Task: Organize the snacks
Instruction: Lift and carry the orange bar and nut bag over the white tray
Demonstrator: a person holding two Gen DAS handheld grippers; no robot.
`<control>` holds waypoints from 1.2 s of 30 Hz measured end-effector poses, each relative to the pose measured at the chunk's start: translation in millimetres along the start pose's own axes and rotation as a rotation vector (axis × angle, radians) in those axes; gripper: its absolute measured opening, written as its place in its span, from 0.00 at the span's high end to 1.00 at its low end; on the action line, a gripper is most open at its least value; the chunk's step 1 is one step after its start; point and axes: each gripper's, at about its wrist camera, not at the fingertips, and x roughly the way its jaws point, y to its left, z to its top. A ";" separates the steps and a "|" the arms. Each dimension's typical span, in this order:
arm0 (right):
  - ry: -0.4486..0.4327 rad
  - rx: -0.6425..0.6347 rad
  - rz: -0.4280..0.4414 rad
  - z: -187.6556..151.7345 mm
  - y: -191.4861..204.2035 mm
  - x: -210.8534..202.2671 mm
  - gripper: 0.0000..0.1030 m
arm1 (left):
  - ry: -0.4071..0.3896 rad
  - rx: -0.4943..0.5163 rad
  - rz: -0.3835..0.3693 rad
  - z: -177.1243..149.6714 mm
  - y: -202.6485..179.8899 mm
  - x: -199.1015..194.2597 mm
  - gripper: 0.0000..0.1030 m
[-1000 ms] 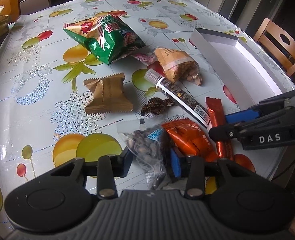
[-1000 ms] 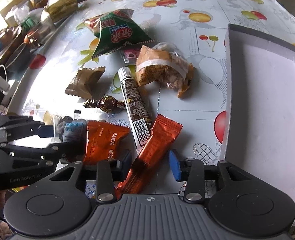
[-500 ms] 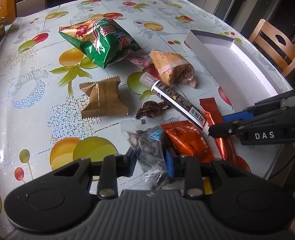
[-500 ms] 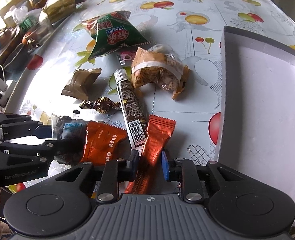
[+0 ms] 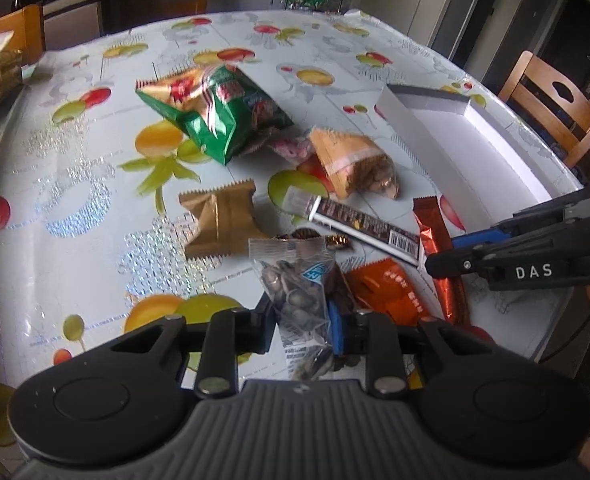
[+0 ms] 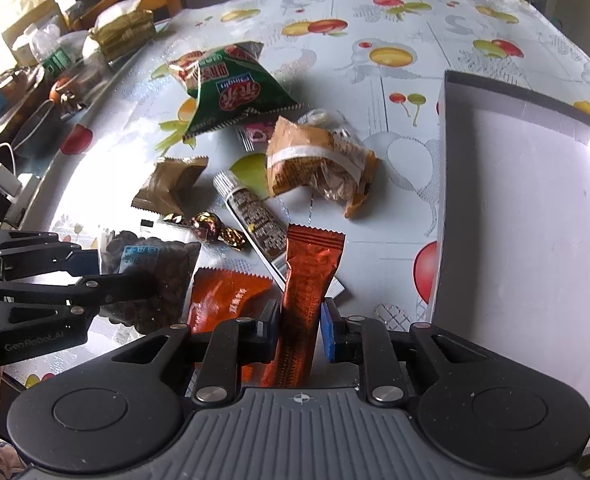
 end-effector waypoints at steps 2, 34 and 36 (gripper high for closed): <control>-0.008 -0.004 0.002 1.7 0.9 -2.1 0.78 | -0.013 0.006 0.008 2.4 0.2 -4.3 0.77; -0.149 0.089 -0.061 29.7 -45.4 -47.2 0.78 | -0.093 0.131 -0.074 75.2 -51.0 -3.6 0.77; -0.153 0.098 -0.075 32.4 -54.6 -49.3 0.78 | -0.105 0.150 -0.087 85.8 -61.0 0.3 0.77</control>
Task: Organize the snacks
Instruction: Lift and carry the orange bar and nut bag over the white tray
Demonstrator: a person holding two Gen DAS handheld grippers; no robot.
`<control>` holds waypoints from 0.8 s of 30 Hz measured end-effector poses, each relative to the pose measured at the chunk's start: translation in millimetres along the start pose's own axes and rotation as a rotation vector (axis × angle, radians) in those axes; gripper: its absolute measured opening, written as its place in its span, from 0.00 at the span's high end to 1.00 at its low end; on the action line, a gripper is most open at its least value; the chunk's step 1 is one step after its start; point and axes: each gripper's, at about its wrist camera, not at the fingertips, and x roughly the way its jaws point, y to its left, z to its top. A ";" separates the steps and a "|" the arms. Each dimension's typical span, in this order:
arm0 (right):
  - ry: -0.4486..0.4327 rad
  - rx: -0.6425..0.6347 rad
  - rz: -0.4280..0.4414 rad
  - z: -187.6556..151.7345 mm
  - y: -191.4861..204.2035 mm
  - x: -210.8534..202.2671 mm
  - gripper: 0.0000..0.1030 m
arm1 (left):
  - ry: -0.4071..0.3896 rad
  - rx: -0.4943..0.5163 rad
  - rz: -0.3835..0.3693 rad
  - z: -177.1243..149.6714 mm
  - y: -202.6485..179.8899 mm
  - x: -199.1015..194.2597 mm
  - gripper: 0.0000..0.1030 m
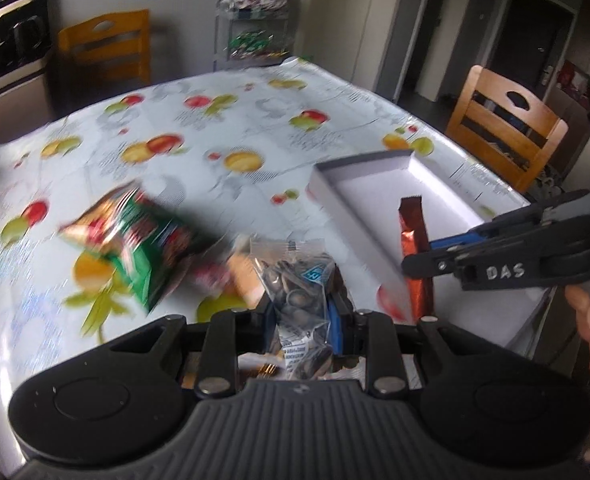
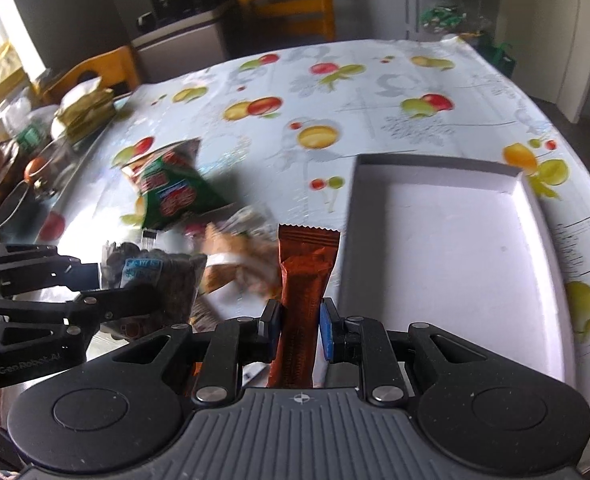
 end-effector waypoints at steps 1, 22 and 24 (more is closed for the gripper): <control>-0.001 0.006 -0.002 2.2 -4.7 0.1 0.78 | -0.004 0.008 -0.007 5.4 -4.3 2.8 0.77; -0.025 0.058 -0.117 37.0 -94.8 11.6 0.79 | -0.011 0.126 -0.057 82.5 -73.6 81.3 0.77; -0.017 0.058 -0.127 39.4 -102.6 17.9 0.79 | -0.005 0.133 -0.057 86.6 -79.4 93.1 0.77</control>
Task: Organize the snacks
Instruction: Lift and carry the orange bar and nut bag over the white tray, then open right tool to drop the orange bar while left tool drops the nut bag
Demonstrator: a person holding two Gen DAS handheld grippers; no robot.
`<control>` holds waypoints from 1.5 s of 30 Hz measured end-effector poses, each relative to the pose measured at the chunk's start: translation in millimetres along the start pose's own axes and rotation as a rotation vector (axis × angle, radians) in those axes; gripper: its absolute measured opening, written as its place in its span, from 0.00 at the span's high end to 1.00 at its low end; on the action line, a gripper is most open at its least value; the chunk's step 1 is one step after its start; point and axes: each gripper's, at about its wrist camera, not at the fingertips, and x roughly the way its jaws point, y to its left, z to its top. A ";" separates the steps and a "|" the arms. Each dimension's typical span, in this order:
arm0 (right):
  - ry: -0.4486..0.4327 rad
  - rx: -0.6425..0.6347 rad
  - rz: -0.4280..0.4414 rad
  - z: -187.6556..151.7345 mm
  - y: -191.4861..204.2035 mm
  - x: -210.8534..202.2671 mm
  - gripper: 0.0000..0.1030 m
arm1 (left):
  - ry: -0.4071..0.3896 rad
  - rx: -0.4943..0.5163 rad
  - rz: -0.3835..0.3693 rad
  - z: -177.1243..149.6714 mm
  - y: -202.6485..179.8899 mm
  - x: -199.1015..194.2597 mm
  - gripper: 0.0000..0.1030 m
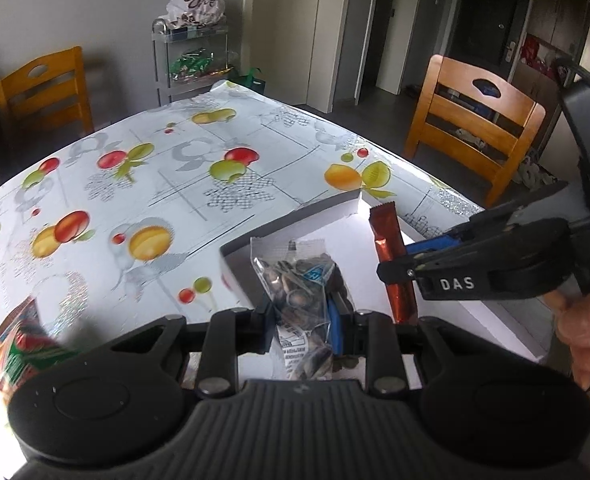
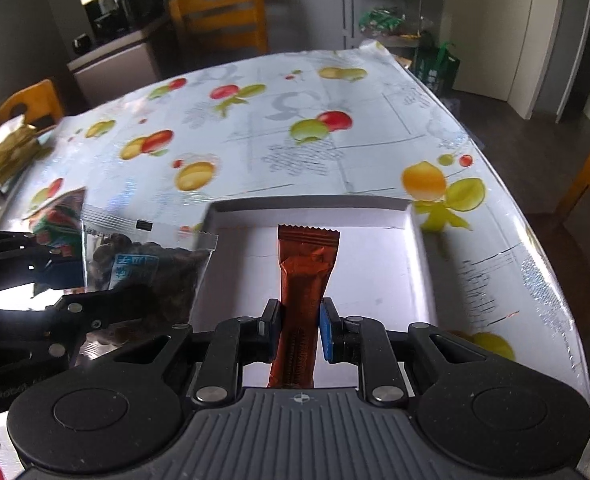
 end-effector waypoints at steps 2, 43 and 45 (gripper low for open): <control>0.010 -0.005 -0.008 3.4 -5.0 8.4 0.79 | 0.008 0.004 0.001 4.0 -4.0 12.3 0.77; -0.015 -0.017 -0.042 -3.1 13.3 -2.0 0.58 | -0.039 -0.032 0.062 -14.6 -0.2 -8.1 0.35; -0.021 -0.027 -0.029 -4.3 21.9 -5.8 0.56 | -0.042 -0.036 0.070 -21.5 2.3 -18.4 0.35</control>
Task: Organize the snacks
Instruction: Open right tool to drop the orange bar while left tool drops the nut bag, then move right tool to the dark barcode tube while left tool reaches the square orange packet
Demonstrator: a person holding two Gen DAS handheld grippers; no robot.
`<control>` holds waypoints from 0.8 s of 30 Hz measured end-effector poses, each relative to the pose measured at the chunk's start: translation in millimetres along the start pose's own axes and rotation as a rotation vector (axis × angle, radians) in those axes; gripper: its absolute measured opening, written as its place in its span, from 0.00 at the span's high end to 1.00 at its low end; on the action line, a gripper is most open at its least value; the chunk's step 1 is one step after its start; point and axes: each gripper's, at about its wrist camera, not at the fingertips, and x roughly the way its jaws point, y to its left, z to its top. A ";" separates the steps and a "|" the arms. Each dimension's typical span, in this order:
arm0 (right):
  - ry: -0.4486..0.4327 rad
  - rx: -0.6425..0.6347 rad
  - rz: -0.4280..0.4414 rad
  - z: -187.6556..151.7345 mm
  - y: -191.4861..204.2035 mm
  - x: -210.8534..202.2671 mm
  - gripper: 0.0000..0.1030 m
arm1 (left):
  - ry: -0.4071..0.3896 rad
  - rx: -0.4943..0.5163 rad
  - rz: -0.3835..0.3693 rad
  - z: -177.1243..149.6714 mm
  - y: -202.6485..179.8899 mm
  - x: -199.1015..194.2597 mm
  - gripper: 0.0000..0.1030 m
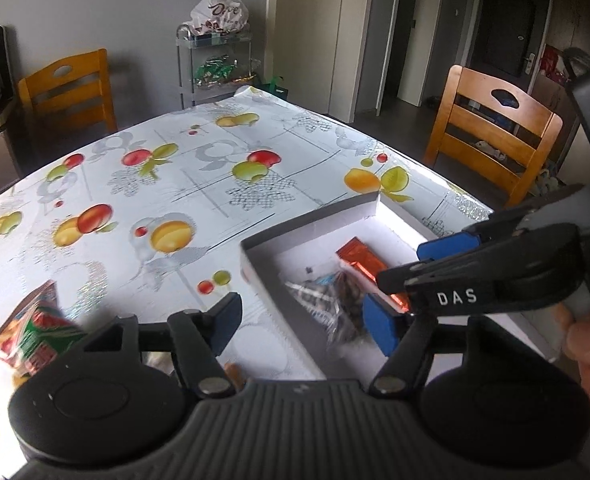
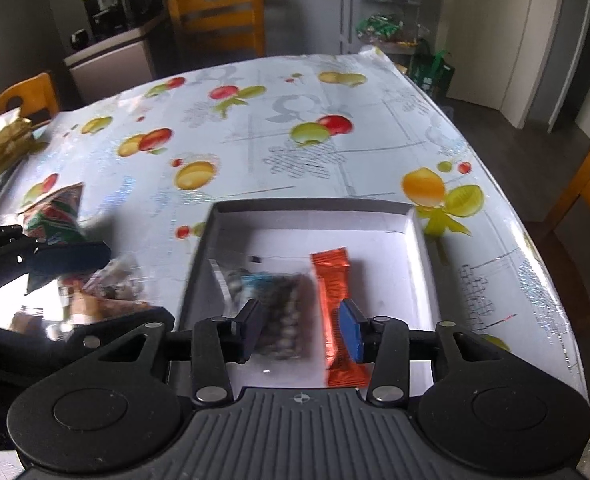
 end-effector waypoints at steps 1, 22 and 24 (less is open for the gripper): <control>-0.002 -0.005 0.006 -0.2 4.1 -1.7 0.56 | 0.000 -0.004 0.001 -2.9 1.6 -4.4 0.35; -0.002 -0.111 0.123 -18.9 80.3 -19.0 0.48 | 0.032 -0.145 0.081 -65.7 60.9 -74.3 0.29; -0.001 -0.120 0.134 -20.6 85.8 -20.3 0.48 | 0.039 -0.157 0.088 -70.2 65.8 -77.9 0.29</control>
